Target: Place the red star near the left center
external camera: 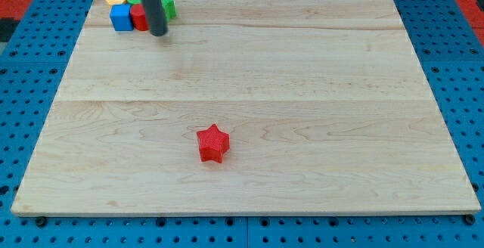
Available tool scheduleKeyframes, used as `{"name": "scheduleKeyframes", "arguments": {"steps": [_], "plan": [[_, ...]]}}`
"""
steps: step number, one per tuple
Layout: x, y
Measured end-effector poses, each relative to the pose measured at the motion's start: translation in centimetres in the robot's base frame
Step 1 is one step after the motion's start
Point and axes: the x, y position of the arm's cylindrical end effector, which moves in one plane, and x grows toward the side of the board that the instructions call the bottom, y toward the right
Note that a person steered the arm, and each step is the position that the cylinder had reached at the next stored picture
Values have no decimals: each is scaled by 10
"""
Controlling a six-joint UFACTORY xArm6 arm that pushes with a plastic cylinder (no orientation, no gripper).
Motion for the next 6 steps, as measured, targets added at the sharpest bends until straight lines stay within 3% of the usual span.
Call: {"name": "scheduleKeyframes", "arguments": {"steps": [1,2,3,4,6], "plan": [[49,77],[134,131],[254,154],[294,114],[230,100]]}}
